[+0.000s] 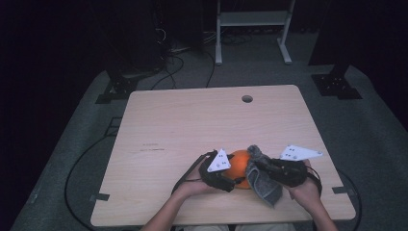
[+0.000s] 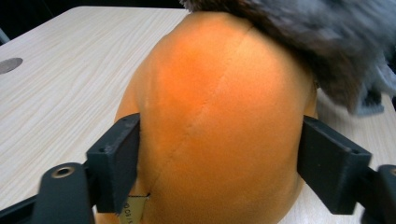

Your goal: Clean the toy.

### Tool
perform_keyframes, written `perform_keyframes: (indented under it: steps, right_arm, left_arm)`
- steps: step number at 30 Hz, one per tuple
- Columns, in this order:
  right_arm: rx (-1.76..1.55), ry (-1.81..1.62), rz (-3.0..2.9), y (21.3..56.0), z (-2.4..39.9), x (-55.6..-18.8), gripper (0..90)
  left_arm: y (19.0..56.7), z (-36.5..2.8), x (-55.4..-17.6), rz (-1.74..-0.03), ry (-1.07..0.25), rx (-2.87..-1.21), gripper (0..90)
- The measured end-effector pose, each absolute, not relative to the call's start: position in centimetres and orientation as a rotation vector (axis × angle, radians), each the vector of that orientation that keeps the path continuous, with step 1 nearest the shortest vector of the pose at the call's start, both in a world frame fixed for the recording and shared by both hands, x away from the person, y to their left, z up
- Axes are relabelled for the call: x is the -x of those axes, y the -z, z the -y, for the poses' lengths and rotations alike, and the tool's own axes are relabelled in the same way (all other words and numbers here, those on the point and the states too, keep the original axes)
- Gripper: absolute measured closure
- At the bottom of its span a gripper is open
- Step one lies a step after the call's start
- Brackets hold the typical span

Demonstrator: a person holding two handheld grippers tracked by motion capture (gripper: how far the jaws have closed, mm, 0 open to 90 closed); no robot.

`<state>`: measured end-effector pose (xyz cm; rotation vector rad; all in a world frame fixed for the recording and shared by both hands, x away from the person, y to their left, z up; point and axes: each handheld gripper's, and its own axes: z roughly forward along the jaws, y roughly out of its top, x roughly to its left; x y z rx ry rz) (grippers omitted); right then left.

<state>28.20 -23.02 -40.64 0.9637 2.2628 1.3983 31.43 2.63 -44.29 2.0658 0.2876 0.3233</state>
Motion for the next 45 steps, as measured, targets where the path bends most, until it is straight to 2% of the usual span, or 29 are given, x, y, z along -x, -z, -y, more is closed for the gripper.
perform_keyframes:
  steps: [3, 9, 16, 19, 22, 25, 26, 28, 32, 33, 36, 38, 41, 45]
  right_arm:
    - [-1.012, -1.367, -2.225, 40.1, 23.9, -27.9, 75.4]
    - [-0.861, -1.339, -2.261, 39.1, 20.8, -27.0, 75.0]
    - [-1.051, -1.296, -2.209, 40.7, 24.5, -28.3, 75.3]
    - [-1.045, -1.345, -2.175, 39.8, 24.7, -28.0, 75.5]
    - [-0.958, -1.445, -2.161, 38.2, 22.9, -27.6, 75.5]
    - [-0.905, -1.415, -2.183, 38.0, 20.7, -27.9, 75.3]
    - [-0.918, -1.397, -2.191, 38.3, 20.2, -28.3, 75.3]
    - [-0.955, -1.383, -2.212, 39.5, 20.4, -29.1, 75.4]
    - [-1.023, -1.352, -2.266, 41.6, 21.7, -29.5, 75.3]
    - [-1.024, -1.298, -2.255, 41.7, 21.9, -29.4, 75.4]
    - [-1.056, -1.315, -2.258, 42.0, 22.8, -29.5, 75.4]
    - [-1.050, -1.325, -2.270, 42.2, 23.0, -29.5, 75.2]
    - [-1.075, -1.298, -2.274, 42.2, 23.3, -29.8, 74.7]
    - [-1.092, -1.355, -2.231, 41.0, 24.0, -29.4, 75.1]
  left_arm:
    - [44.3, -2.7, -31.4, -0.298, -0.327, -2.064, 24.9]
    - [44.5, -2.9, -31.4, -0.321, -0.319, -2.060, 28.2]
    - [44.0, -2.6, -31.2, -0.327, -0.331, -2.005, 31.7]
    - [43.1, -2.9, -31.1, -0.314, -0.403, -2.010, 32.7]
    - [41.8, -3.4, -31.1, -0.325, -0.517, -2.020, 33.0]
    - [41.5, -3.4, -30.8, -0.344, -0.592, -2.070, 33.0]
    - [41.8, -3.3, -30.8, -0.352, -0.587, -2.087, 32.9]
    - [42.6, -3.3, -31.1, -0.352, -0.487, -2.131, 30.7]
    - [42.3, -3.9, -31.2, -0.287, -0.310, -2.098, 24.8]
    - [41.9, -4.2, -31.3, -0.288, -0.297, -2.057, 24.9]
    - [41.7, -4.6, -31.8, -0.361, -0.376, -1.987, 21.2]
    - [42.1, -4.4, -32.1, -0.403, -0.371, -1.988, 21.2]
    - [43.0, -4.0, -32.1, -0.442, -0.318, -1.993, 28.7]
    - [43.0, -3.2, -31.4, -0.383, -0.294, -2.068, 32.3]
